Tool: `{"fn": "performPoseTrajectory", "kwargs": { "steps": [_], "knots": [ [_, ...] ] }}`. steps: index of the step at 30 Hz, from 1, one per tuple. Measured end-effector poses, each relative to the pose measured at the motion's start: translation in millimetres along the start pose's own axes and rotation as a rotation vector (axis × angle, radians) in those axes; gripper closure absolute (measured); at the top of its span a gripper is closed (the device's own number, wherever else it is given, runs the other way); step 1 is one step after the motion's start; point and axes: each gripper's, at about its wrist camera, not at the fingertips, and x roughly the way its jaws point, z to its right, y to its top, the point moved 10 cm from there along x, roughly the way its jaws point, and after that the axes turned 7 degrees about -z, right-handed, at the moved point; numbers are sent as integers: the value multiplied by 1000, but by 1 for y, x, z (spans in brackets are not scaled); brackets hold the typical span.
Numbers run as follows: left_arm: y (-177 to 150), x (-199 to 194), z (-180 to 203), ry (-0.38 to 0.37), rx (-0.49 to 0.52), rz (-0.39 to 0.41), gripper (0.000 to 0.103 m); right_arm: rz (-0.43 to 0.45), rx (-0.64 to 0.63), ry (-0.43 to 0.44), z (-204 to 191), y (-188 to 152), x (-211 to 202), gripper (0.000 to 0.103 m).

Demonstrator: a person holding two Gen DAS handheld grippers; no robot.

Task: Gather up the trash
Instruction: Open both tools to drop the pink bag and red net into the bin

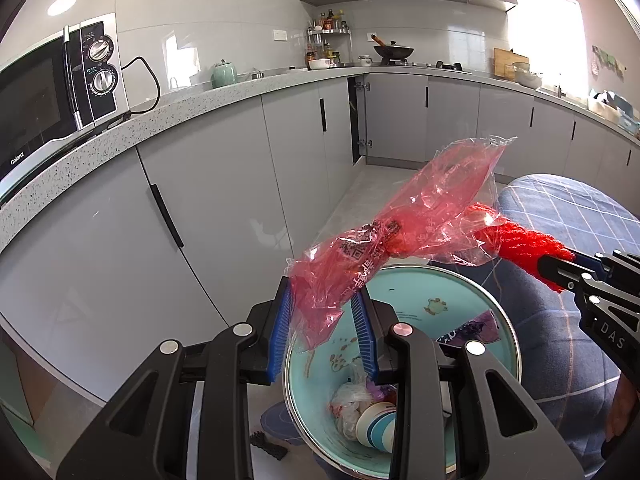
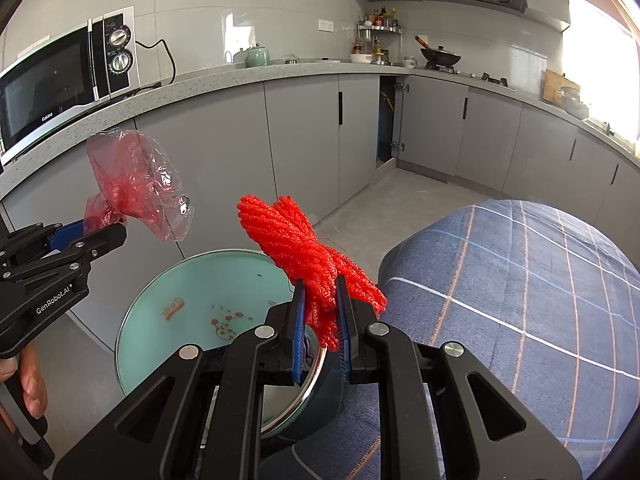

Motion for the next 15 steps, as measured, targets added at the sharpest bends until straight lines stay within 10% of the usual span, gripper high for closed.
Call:
{"fn": "performPoseTrajectory", "kwargs": {
  "steps": [3,6,15],
  "knots": [
    [0,0,-2,0,-9,-2,65,-9,-14,27,-6,-1,2,81],
    [0,-1,-6,9,-27,6,34,6,-12,39,-7,-1,-2,57],
    [2,-19,-6,-29,-50,57,15,41,62,11,16,-11,-33,44]
  ]
}}
